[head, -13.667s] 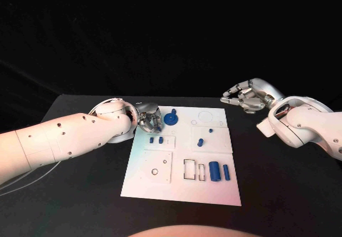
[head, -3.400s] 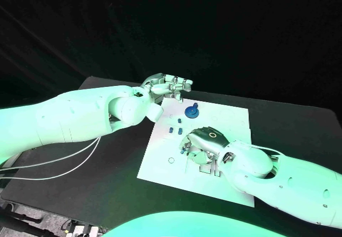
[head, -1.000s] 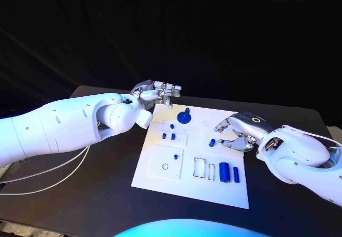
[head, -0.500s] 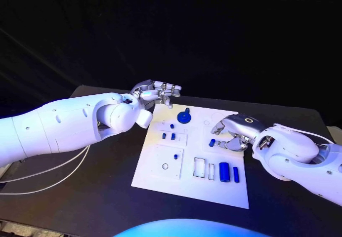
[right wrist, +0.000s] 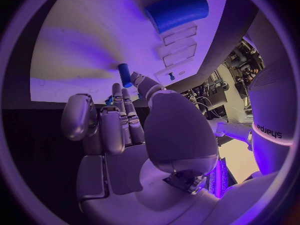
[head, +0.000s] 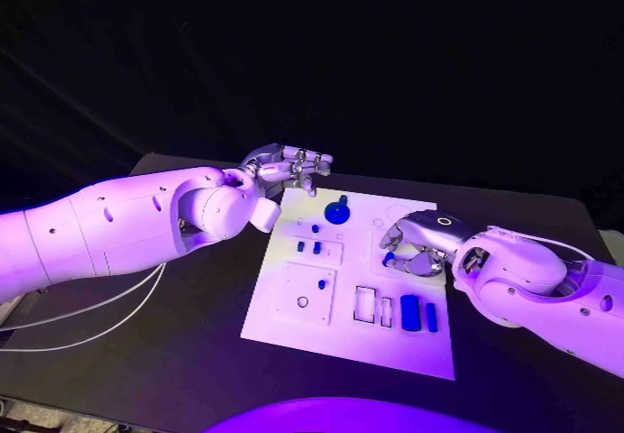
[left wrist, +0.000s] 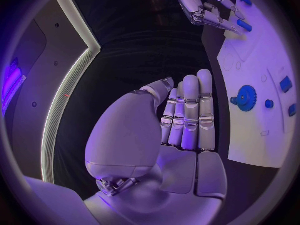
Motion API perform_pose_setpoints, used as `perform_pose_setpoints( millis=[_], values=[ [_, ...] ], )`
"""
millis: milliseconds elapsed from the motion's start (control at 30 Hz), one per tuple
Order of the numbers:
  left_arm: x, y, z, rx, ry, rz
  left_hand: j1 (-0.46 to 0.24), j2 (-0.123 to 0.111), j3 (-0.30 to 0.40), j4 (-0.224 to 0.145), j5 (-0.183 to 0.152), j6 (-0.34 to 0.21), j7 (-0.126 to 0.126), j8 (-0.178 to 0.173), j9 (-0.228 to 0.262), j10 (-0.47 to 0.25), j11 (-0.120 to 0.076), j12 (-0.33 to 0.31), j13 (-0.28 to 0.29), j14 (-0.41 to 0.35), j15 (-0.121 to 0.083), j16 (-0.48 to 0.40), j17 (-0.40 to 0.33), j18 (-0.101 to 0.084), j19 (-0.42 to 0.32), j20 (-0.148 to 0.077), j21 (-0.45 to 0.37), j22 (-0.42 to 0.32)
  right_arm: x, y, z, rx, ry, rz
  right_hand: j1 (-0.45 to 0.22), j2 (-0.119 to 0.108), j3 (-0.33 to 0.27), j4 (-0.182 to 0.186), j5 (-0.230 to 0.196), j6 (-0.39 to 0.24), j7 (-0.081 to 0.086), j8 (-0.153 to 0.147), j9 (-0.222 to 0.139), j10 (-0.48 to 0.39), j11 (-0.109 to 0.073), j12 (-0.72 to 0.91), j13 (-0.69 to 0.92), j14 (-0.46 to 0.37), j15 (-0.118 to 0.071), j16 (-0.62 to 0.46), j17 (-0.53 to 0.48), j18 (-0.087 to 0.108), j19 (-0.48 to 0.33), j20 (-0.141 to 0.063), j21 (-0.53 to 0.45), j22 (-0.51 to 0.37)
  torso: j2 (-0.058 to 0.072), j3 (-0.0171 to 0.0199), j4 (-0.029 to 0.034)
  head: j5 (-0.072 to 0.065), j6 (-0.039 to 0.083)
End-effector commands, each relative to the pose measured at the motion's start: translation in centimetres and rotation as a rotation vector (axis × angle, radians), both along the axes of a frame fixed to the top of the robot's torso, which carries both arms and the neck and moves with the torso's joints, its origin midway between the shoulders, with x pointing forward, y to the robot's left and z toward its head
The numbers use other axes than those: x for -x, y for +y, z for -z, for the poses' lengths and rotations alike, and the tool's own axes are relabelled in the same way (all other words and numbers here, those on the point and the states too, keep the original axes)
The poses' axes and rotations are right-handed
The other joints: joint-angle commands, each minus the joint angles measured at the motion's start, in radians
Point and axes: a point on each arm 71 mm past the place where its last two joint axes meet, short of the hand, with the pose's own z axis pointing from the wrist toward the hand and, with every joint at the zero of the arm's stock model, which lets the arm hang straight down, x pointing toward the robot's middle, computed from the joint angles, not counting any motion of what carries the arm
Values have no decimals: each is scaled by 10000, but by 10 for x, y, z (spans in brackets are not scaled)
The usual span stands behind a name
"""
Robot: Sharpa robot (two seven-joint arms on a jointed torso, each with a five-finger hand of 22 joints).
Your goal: Assemble the parts on the task board
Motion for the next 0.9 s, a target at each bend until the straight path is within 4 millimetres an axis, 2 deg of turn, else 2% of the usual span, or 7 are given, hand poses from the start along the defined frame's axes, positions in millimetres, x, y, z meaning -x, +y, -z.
perform_pose_setpoints(
  millis=[33, 300, 900],
  values=[
    [1, -2, -1, 101, -53, 183, 18, -13, -48, -16, -22, -64, 6, -11, 6, -83, 28, 43, -14, -64, 19, -58, -19, 144, -8, 77, -78, -22, 0, 1, 2, 256, 34, -28, 69, 193, 135, -3, -145, 193, -55, 114, 38, 254, -57, 102, 1, 488, -129, 82, 39, -65, 114, -27, 116, 611, -3, 6, -4, 13, -24],
    [1, -1, -1, 93, -47, 170, 18, -13, -48, -16, -22, -64, 6, -11, 6, -83, 28, 43, -14, -64, 19, -58, -19, 144, -8, 77, -78, -22, 0, 0, 4, 368, 12, 1, 168, 290, 298, -27, -285, 443, -133, 220, 97, 557, -159, 188, 18, 498, -209, 130, 85, -95, 181, -105, 247, 700, -6, 7, -1, 17, -53],
    [1, 0, -1, 82, -43, 143, 2, -2, -55, -4, -22, -68, 8, -6, 7, -91, 30, 52, -14, -64, 22, -60, -23, 144, -8, 81, -86, -27, 0, -2, 15, 582, 259, 125, 194, 300, 333, -41, -290, 487, -144, 238, 109, 609, -175, 196, 20, 502, -224, 146, 104, -105, 202, -120, 293, 728, -5, 5, -5, 23, -104]
  ],
)
